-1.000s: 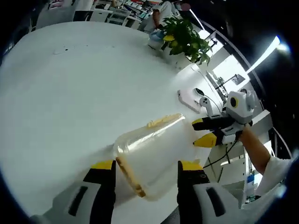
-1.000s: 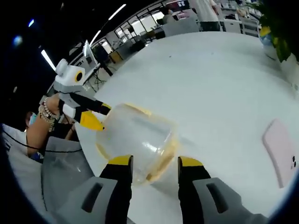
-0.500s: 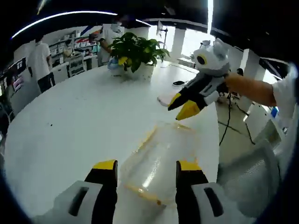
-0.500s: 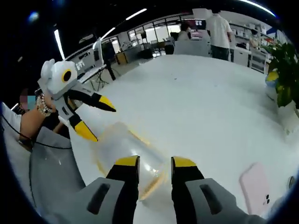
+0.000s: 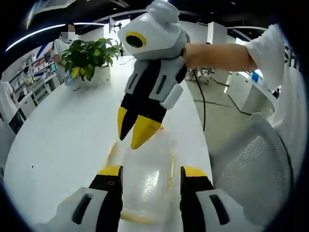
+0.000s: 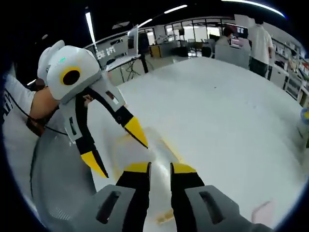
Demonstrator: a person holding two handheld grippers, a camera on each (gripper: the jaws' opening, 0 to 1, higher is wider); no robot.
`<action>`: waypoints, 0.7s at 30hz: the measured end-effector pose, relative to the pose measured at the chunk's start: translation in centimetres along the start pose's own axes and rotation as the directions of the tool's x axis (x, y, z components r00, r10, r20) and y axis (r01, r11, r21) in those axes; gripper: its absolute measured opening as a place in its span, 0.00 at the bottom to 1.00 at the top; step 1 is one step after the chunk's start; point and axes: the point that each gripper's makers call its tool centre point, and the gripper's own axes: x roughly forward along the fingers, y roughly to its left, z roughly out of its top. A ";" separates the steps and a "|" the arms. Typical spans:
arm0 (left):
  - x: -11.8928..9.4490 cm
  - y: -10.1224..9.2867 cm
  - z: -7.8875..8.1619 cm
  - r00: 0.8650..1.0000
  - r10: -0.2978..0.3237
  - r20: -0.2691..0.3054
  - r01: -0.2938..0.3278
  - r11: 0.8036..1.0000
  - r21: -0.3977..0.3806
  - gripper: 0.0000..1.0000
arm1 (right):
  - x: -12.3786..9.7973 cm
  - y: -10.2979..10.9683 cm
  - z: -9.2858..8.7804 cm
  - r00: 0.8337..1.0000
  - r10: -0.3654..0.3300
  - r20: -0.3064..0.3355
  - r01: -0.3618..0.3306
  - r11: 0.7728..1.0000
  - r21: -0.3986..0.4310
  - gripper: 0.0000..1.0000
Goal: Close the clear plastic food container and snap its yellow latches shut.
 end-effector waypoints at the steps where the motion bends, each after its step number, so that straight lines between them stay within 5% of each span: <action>1: 0.0 0.2 0.1 1.000 0.004 -0.002 -0.004 1.000 0.000 0.37 | 0.2 -0.1 0.0 1.000 0.002 -0.005 -0.002 1.000 -0.002 0.06; 9: -0.3 1.5 0.8 0.999 0.030 0.014 -0.031 0.998 0.053 0.22 | 1.1 -0.8 0.2 1.000 0.012 -0.027 -0.012 1.000 -0.021 0.00; 21: 1.2 1.2 -0.2 0.999 0.035 -0.038 -0.031 0.995 0.100 0.26 | 1.9 -1.0 0.2 0.999 0.013 -0.042 -0.014 0.999 -0.035 0.00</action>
